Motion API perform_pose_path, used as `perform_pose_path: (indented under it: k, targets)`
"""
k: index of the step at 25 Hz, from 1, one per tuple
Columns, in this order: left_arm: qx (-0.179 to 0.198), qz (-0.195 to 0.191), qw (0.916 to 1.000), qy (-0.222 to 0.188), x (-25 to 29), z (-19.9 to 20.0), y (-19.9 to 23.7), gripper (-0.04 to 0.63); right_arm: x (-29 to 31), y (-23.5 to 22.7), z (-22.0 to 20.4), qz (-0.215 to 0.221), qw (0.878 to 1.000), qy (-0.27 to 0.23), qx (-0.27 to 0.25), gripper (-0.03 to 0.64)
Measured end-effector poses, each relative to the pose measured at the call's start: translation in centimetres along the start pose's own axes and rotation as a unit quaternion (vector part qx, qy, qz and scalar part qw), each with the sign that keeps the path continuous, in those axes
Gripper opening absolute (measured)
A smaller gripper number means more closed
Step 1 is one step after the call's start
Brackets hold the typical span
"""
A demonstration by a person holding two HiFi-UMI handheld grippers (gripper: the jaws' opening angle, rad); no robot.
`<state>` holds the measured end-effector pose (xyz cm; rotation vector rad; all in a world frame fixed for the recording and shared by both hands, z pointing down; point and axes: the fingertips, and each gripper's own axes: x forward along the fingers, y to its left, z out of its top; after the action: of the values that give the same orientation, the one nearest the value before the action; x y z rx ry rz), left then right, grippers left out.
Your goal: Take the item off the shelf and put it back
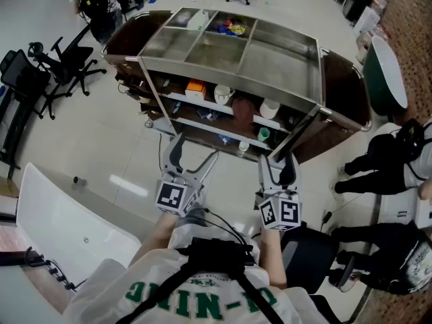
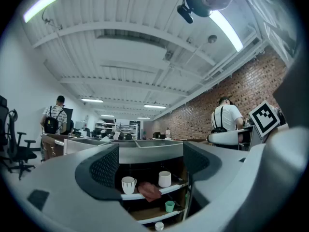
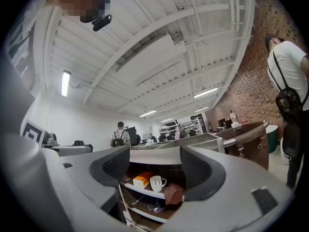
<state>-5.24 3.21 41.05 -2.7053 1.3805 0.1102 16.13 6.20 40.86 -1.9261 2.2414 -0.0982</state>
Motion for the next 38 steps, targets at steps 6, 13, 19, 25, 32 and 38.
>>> perform_pose_path:
  k: [6,13,19,25,32,38]
  targets:
    - [-0.044,-0.029,0.9986,0.006,4.1,1.8,6.6,0.39,7.8,4.2,-0.5,-0.014,1.0,-0.003,-0.004,0.351]
    - [-0.025,-0.091,0.9955,-0.004,7.9,-0.4,10.5,0.39,12.3,7.2,-0.7,-0.026,0.999,0.004,-0.021,0.351]
    - [-0.059,-0.075,0.9954,0.005,9.9,-0.2,9.9,0.39,13.3,6.6,-0.8,-0.012,1.0,0.008,-0.022,0.351]
    - [-0.07,-0.043,0.9962,0.03,9.7,-4.0,8.0,0.39,12.8,3.8,-1.3,0.0,1.0,0.017,-0.014,0.351]
    - [-0.063,-0.022,0.9968,0.044,9.1,-10.9,7.0,0.39,11.4,0.3,-1.9,-0.014,0.999,0.03,-0.004,0.35]
    - [-0.07,-0.031,0.9897,0.121,10.7,-19.1,6.7,0.391,9.6,-1.7,-3.1,-0.032,0.998,0.058,-0.007,0.35]
